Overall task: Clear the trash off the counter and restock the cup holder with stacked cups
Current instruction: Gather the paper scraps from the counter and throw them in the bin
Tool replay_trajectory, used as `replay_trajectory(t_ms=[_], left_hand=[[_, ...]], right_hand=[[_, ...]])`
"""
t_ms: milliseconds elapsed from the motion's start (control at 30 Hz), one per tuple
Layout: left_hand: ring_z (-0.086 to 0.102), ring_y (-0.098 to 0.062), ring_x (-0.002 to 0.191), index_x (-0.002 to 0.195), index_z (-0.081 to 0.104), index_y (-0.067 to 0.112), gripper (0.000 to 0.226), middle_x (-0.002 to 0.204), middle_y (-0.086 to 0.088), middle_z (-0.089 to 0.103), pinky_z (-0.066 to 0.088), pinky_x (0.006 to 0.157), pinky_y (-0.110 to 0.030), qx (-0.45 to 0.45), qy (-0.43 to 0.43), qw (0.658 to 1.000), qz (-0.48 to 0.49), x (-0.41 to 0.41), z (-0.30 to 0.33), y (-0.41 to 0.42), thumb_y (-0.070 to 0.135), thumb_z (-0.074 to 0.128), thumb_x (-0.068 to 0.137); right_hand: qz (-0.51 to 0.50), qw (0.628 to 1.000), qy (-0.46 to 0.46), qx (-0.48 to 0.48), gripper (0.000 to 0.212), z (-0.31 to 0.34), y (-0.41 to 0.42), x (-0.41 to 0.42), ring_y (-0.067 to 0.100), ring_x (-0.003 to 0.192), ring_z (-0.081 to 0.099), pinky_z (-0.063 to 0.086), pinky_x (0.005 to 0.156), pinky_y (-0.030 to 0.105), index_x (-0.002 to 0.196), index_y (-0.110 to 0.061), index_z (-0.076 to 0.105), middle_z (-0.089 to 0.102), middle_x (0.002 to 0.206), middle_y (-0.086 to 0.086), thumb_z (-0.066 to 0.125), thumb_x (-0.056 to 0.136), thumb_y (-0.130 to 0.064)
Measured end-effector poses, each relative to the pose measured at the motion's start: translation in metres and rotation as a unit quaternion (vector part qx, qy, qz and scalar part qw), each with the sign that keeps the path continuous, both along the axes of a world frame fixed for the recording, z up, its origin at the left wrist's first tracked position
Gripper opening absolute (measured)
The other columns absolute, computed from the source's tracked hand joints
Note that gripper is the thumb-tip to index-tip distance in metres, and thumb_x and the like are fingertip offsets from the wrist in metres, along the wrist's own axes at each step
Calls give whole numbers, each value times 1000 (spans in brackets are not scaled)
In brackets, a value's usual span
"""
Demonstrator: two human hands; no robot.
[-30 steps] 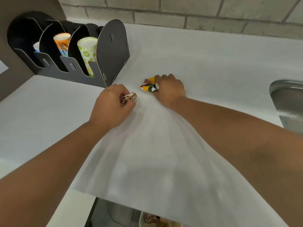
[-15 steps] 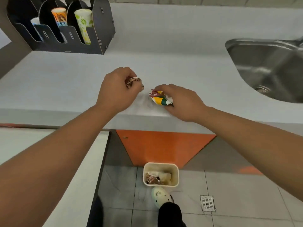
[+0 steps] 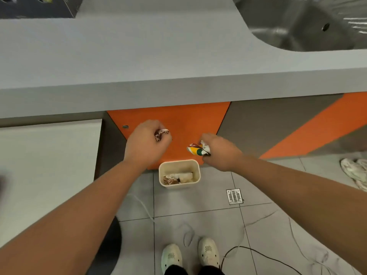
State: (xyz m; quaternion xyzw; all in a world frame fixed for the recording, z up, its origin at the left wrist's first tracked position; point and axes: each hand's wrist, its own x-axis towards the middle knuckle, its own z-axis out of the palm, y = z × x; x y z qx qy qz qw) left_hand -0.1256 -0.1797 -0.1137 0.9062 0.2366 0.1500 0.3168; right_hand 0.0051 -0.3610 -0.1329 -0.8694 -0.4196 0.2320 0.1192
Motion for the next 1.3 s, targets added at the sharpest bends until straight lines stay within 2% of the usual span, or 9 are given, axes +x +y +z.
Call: replay_trajectory(t_ms=[167, 267, 400, 567, 733, 867, 1033, 1167, 1300], left_hand=[[56, -19, 84, 90, 67, 20, 10, 88, 4, 61, 39, 64, -31, 6, 47, 999, 1, 7, -93, -19, 30, 64, 90], [55, -20, 88, 90, 66, 20, 9, 87, 7, 58, 35, 65, -30, 3, 72, 997, 5, 14, -153, -31, 29, 64, 89], [53, -19, 89, 94, 67, 19, 11, 91, 4, 61, 37, 66, -30, 3, 97, 995, 4, 26, -237, -35, 29, 62, 91], [60, -24, 85, 96, 68, 20, 15, 93, 0, 66, 51, 68, -35, -10, 142, 990, 12, 29, -354, -24, 32, 64, 89], [62, -23, 76, 98, 70, 20, 17, 86, -1, 67, 43, 59, -28, -18, 181, 983, 24, 33, -450, -7, 33, 63, 91], [61, -24, 74, 102, 69, 15, 19, 90, -5, 69, 42, 58, -28, -14, 208, 978, 29, 43, -515, 7, 30, 62, 92], [61, -26, 71, 98, 70, 11, 17, 81, -7, 69, 43, 59, -30, -22, 220, 974, 44, 59, -571, 18, 25, 66, 90], [66, -29, 98, 115, 69, 9, 34, 106, -11, 71, 54, 88, -38, -51, 292, 955, 24, 64, -585, 23, 33, 70, 90], [63, -30, 115, 133, 59, 8, 40, 128, -14, 65, 51, 98, -37, -71, 286, 955, 32, 59, -558, 21, 22, 62, 96]], right_hand=[[-7, 993, 85, -82, 33, -81, -17, 11, 23, 82, 52, 41, 62, 29, 117, -14, 48, 53, 98, 4, 63, 87, -20], [-9, 990, 94, -108, 34, -137, -23, 17, 23, 83, 52, 40, 64, 28, 119, -15, 51, 58, 102, 7, 63, 87, -21], [-36, 989, 106, -94, 34, -224, -19, 26, 26, 86, 59, 47, 68, 31, 116, -17, 53, 61, 99, 5, 64, 85, -23], [-43, 991, 106, -71, 35, -336, 7, 29, 28, 79, 57, 45, 64, 32, 118, -15, 53, 60, 94, 8, 63, 85, -22], [-32, 993, 99, -56, 37, -432, 42, 33, 28, 77, 56, 43, 61, 29, 119, -14, 52, 59, 90, 7, 63, 85, -22], [-16, 994, 94, -61, 40, -498, 63, 37, 28, 85, 57, 46, 67, 32, 122, -12, 51, 64, 106, 13, 63, 85, -19], [-43, 995, 72, -49, 57, -555, 81, 44, 32, 108, 53, 43, 77, 33, 130, -10, 43, 56, 123, 15, 71, 82, -22], [-29, 990, 73, -115, 100, -563, 86, 47, 34, 134, 33, 34, 108, 41, 148, -14, 22, 35, 146, 12, 81, 70, -36], [-29, 989, 100, -106, 96, -533, 79, 45, 35, 137, 30, 35, 107, 41, 152, -14, 18, 30, 149, 14, 77, 78, -29]])
